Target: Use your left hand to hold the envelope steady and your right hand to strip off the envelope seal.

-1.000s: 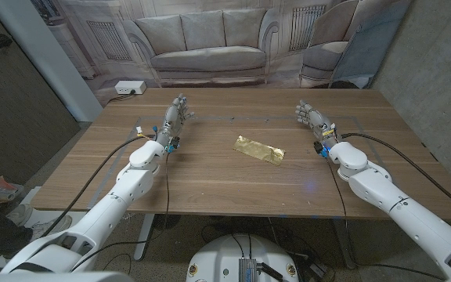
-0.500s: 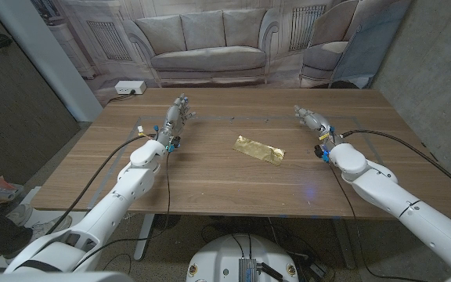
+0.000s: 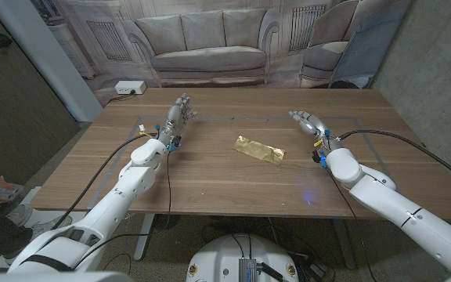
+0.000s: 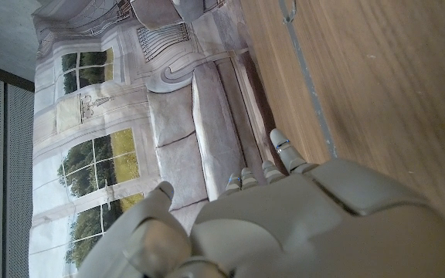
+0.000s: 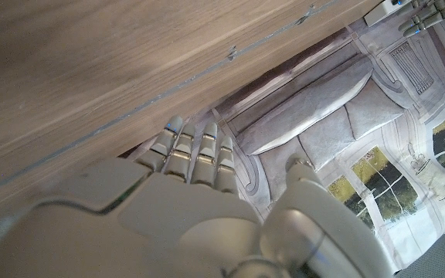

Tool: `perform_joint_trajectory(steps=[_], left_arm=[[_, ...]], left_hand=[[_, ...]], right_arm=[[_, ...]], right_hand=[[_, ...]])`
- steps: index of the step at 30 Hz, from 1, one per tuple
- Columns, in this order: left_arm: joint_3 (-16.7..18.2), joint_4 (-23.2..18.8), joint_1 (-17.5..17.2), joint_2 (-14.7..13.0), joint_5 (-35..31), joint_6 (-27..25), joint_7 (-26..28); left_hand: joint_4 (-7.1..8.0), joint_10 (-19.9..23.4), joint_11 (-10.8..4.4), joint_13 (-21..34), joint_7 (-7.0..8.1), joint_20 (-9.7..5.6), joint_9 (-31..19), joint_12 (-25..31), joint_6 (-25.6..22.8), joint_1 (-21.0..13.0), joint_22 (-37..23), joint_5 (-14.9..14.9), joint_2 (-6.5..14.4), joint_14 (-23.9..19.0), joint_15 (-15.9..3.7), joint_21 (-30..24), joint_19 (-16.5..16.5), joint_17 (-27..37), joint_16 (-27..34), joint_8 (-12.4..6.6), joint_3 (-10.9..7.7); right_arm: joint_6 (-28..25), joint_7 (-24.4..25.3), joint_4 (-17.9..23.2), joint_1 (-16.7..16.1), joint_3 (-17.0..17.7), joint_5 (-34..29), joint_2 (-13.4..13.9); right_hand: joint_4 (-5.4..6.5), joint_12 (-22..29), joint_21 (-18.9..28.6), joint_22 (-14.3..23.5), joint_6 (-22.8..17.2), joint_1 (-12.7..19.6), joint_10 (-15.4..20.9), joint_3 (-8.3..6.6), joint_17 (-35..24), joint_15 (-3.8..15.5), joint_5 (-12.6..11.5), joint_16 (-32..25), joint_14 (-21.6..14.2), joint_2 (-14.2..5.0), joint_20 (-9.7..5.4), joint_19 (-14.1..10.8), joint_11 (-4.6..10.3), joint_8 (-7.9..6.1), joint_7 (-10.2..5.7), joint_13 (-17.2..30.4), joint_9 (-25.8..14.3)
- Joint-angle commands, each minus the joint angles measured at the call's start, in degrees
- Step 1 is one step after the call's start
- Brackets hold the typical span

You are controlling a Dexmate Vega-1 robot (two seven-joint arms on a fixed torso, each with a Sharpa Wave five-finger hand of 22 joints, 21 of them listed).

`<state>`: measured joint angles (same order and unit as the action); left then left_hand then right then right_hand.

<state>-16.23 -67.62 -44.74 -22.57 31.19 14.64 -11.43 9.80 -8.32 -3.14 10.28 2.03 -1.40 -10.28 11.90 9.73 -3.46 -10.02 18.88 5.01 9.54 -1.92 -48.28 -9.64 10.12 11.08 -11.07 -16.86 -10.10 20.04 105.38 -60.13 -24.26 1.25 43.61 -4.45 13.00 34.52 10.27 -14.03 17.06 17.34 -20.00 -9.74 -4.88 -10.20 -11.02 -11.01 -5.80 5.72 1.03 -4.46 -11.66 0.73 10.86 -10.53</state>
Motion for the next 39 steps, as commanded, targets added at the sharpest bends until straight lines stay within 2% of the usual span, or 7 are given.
perform_joint_trajectory(steps=[1, 10, 15, 23, 27, 36, 39], left_arm=[[0.09, 2.39, 1.49, 0.81, -0.46, 0.44, -2.13], [0.19, 2.95, 1.85, 1.19, -0.78, 0.47, -2.63], [0.25, 3.51, 2.19, 1.45, -0.73, 0.65, -3.22], [0.2, 3.46, 2.27, 1.49, -1.05, 0.47, -3.39], [0.21, 3.45, 2.24, 1.53, -1.13, 0.51, -3.43], [0.28, 2.96, 1.87, 1.58, -1.03, 0.22, -3.38], [0.24, 3.09, 1.94, 1.61, -1.11, 0.31, -3.43]], left_hand=[[-0.1, 0.23, 0.09, 0.11, -0.03, 0.41, -0.14, 0.54, 0.49, -0.14, -0.06, 0.35, 3.89, 3.16, 0.11, 0.2, -10.01, 0.2, 0.46, -0.4, -0.4], [-0.13, 0.68, 0.33, 0.13, 0.96, 0.66, -0.16, 0.58, -0.11, -0.14, -0.08, 0.38, 3.77, 2.87, 0.24, 0.44, -9.96, 0.2, 0.45, -0.5, -0.4], [-0.15, 0.97, 0.41, 0.15, 1.35, 0.86, -0.18, 0.61, -0.74, -0.15, -0.09, 0.4, 3.68, 2.62, 0.49, 0.58, -9.8, 0.2, 0.46, -0.65, -0.39], [-0.17, 1.44, 0.66, 0.17, 1.34, 1.05, -0.2, 0.67, -1.22, -0.15, -0.1, 0.43, 3.6, 2.3, 0.57, 0.72, -9.55, 0.2, 0.47, -0.7, -0.39], [-0.17, 1.48, 0.79, 0.17, 1.32, 1.1, -0.21, 0.64, -1.4, -0.15, -0.1, 0.44, 3.58, 2.23, 0.59, 0.8, -9.51, 0.2, 0.46, -0.72, -0.39], [-0.17, 1.55, 0.88, 0.19, 1.34, 1.22, -0.22, 0.58, -1.59, -0.14, -0.11, 0.47, 3.57, 2.14, 0.6, 0.94, -9.4, 0.2, 0.41, -0.69, -0.41], [-0.17, 1.6, 0.91, 0.19, 1.35, 1.22, -0.23, 0.57, -1.64, -0.15, -0.11, 0.48, 3.58, 2.15, 0.6, 1.0, -9.4, 0.2, 0.38, -0.67, -0.42]], right_arm=[[-7.56, 2.75, 6.14, -2.58, -1.09, -10.65, 0.19], [-11.64, 2.0, 9.04, -3.84, -2.46, -17.14, -0.11], [-14.54, 0.63, 10.84, -4.15, -3.38, -21.11, -0.14], [-16.74, -1.69, 12.36, -4.51, -4.79, -26.39, -0.13], [-19.86, -2.17, 13.24, -4.58, -6.41, -31.16, -0.66], [-23.89, -4.33, 13.18, -5.21, -7.48, -36.05, -2.74], [-27.59, -6.26, 13.37, -4.78, -8.66, -39.11, -3.33]], right_hand=[[-0.74, 0.41, -0.14, 0.27, -0.78, 1.14, 0.51, -0.41, -0.17, 0.12, -0.27, -0.08, -0.59, -0.2, -0.05, -0.42, 0.4, -0.32, -0.2, 0.02, -0.33], [-1.48, 0.65, -0.29, 0.29, -1.46, 1.92, 1.31, -0.64, -0.17, 0.57, -0.24, -0.14, -1.21, -0.13, -0.01, -0.78, 0.61, -0.43, -0.58, 0.02, -0.34], [-2.33, 0.85, -0.37, 0.31, -2.39, 2.81, 2.06, -0.85, -0.18, 1.56, -0.23, -0.31, -2.24, 0.09, 0.13, -1.39, 1.0, -0.59, -0.67, 0.01, -0.34], [-3.21, 0.72, -0.59, 0.31, -3.4, 3.77, 2.02, -0.98, -0.2, 1.96, -0.15, 0.03, -1.86, 0.54, 0.17, -1.63, 1.23, -0.79, -0.63, 0.01, -0.35], [-3.73, 0.7, -0.76, 0.3, -4.12, 4.27, 2.09, -0.9, -0.21, 2.31, -0.09, 0.15, -1.72, 1.14, 0.22, -1.7, 1.61, -0.96, -0.8, 0.01, -0.36], [-4.79, 0.7, -1.14, 0.29, -5.49, 5.51, 2.37, -0.54, -0.27, 3.37, -0.31, 0.26, -1.64, 2.9, 0.44, -1.98, 2.25, -1.24, -1.04, 0.04, -0.4], [-4.92, 0.71, -1.23, 0.3, -5.62, 5.71, 2.43, -0.41, -0.29, 3.51, -0.39, 0.29, -1.58, 3.31, 0.45, -2.0, 2.44, -1.24, -1.0, 0.05, -0.42]])
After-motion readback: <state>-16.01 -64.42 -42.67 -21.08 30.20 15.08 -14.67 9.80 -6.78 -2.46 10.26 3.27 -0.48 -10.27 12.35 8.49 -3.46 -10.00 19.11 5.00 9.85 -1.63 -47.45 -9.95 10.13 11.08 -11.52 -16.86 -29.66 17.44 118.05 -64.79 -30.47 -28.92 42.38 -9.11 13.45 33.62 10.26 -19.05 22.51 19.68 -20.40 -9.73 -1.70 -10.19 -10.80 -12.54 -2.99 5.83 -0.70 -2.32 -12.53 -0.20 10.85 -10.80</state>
